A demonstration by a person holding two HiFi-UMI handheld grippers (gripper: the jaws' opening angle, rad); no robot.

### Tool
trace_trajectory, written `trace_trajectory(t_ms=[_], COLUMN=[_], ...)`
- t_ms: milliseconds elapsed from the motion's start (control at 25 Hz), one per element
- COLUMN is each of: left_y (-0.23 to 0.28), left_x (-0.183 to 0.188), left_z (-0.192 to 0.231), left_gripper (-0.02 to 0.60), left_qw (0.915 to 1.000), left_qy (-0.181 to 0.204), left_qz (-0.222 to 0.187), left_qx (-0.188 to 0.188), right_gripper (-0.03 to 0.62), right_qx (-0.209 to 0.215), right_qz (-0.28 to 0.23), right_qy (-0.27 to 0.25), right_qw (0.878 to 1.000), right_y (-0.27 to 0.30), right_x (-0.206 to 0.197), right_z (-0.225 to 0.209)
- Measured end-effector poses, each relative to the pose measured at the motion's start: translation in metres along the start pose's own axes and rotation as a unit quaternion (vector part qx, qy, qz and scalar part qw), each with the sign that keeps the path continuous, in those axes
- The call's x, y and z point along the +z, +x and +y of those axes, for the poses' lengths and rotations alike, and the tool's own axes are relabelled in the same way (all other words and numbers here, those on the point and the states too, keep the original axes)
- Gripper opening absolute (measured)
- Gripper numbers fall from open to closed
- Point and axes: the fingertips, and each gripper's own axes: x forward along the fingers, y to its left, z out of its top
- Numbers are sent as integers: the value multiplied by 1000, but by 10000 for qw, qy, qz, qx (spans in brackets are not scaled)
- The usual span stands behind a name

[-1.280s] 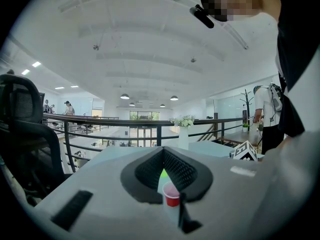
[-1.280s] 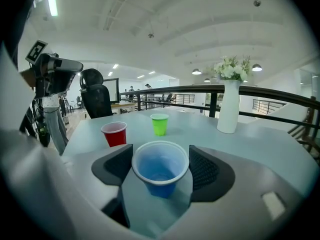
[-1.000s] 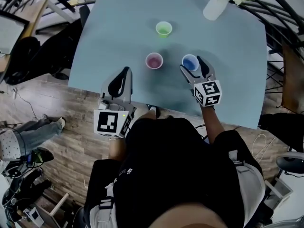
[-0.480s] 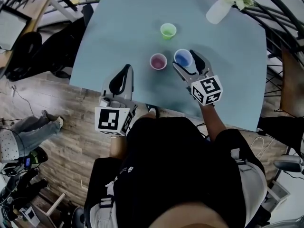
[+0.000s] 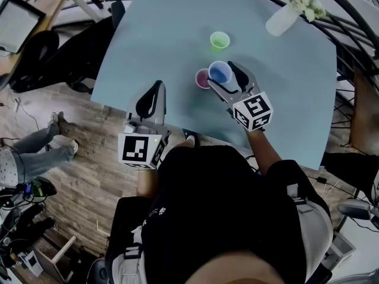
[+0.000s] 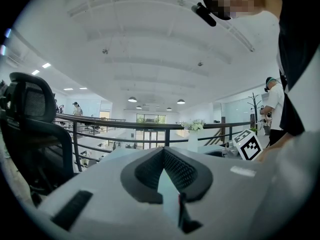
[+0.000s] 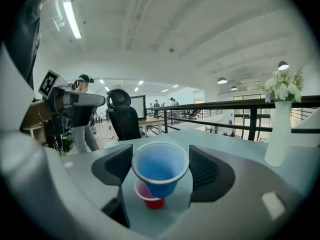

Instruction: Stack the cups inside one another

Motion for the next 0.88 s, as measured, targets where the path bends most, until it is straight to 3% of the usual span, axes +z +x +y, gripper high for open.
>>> trace_trajectory(t_ms=[280,880], left_y=[-4,0], left_x=[-2,-6], left_z=[13,27], left_gripper=[-15,-15], left_qw=[9999,9998], left_qy=[-13,-52], left_qz=[26,114], left_qx=[102,128], right_gripper=[351,351], right_qx=[256,304], right_qz=[174,819], right_qy=[-31,-45], right_qw=[9995,9962], right_y=[19,44], right_x=[-14,-59], right_z=[14,15])
